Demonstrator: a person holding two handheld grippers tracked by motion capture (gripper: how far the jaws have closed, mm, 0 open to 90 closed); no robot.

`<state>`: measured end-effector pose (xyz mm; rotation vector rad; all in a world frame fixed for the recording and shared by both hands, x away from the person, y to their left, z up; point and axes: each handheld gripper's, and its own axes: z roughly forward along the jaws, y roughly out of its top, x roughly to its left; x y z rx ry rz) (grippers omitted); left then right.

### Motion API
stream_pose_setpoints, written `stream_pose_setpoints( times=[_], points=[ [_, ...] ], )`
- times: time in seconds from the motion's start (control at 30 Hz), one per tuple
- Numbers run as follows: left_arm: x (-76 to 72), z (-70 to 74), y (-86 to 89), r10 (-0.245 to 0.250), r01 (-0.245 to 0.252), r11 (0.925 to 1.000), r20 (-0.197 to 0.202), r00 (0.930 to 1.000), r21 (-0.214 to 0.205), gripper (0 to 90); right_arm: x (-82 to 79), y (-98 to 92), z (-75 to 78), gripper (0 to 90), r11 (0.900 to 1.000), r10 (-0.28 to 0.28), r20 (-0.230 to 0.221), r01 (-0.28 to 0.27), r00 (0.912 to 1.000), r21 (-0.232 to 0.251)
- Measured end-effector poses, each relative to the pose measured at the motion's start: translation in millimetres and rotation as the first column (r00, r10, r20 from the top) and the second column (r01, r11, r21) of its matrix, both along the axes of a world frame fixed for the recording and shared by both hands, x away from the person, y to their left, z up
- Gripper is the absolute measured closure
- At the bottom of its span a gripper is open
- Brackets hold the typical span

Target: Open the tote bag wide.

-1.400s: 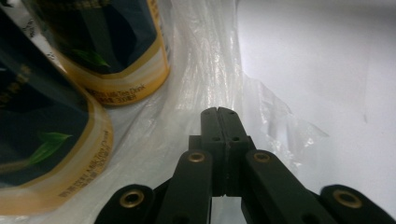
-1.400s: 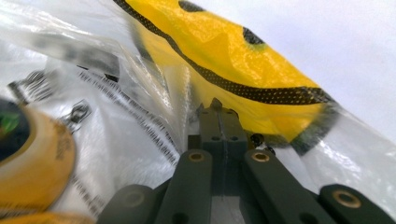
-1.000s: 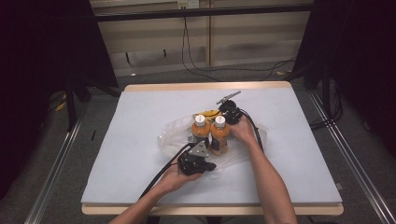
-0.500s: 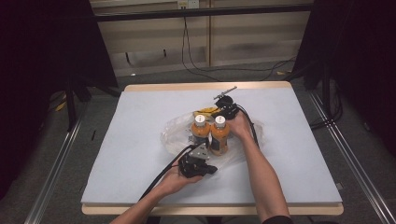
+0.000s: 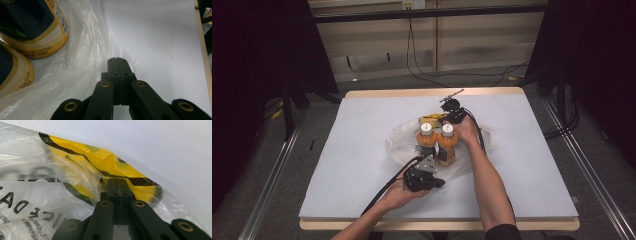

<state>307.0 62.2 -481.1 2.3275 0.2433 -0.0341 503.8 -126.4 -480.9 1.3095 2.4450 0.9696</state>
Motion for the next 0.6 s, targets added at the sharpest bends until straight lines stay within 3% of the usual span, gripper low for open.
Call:
stream_pose_setpoints(
  times=[0.07,0.13,0.37,0.53,0.6],
  points=[
    [-0.8,1.2,0.1,-0.002,0.002,0.9999,-0.001,1.0000,0.017,90.0,1.6,-0.1,-0.1,90.0,1.0000,-0.006,-0.001,0.006,1.0000,0.000],
    [-0.9,0.2,-0.6,-0.006,0.006,1.0000,-0.001,1.0000,0.001,90.0,3.3,0.1,0.0,90.0,0.9999,-0.013,-0.003,0.013,0.9999,-0.001],
    [-2.2,0.8,-1.0,-0.011,0.011,0.9999,0.002,0.9999,0.006,90.0,8.1,0.8,0.6,90.0,0.9993,-0.035,-0.001,0.035,0.9994,-0.015],
    [-1.0,1.4,-0.5,-0.020,0.020,0.9997,-0.001,0.9998,0.015,90.0,10.4,3.0,0.6,90.0,0.9983,-0.038,0.027,0.039,0.9989,-0.044],
    [-0.8,0.5,-0.7,-0.018,0.018,0.9998,-0.006,0.9998,0.001,90.0,9.8,3.3,0.8,90.0,0.9981,-0.047,0.021,0.048,0.9987,-0.040]
  ],
)
